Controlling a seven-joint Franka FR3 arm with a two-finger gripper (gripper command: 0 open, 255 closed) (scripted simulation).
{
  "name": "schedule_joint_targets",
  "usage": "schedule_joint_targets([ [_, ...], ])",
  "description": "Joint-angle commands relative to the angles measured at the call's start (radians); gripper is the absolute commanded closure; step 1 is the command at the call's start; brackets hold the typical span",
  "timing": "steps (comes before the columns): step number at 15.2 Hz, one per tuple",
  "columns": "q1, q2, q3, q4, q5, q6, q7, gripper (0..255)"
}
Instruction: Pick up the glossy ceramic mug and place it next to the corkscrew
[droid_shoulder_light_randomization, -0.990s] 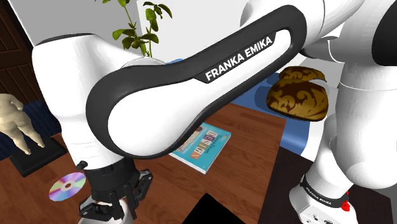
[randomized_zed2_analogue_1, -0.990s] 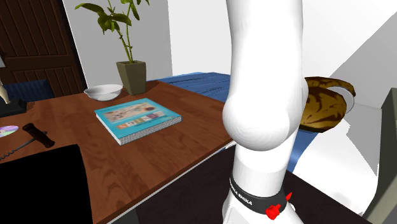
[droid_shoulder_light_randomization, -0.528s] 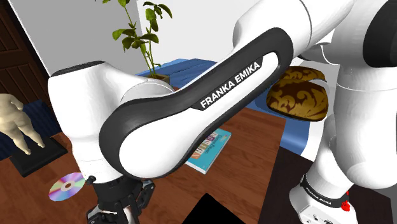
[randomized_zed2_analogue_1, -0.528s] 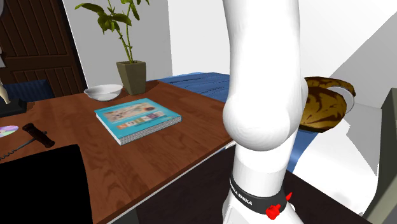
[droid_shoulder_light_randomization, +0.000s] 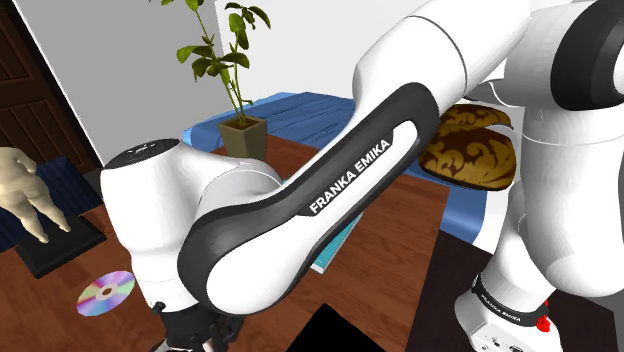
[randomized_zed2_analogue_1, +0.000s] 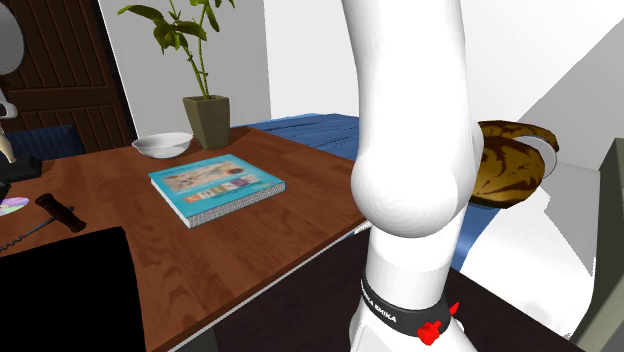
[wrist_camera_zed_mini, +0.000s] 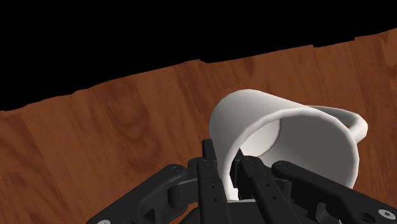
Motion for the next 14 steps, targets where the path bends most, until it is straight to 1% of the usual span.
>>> schedule_joint_targets([
  [1,0.003,0.013,-0.004,-0.01,-0.008,0.022,0.002,255],
  [8,0.003,0.013,-0.004,-0.01,-0.008,0.022,0.002,255],
  [9,0.003,0.013,-0.004,-0.01,-0.008,0.022,0.002,0],
  [14,0.003,0.013,-0.004,-0.01,-0.008,0.022,0.002,0],
])
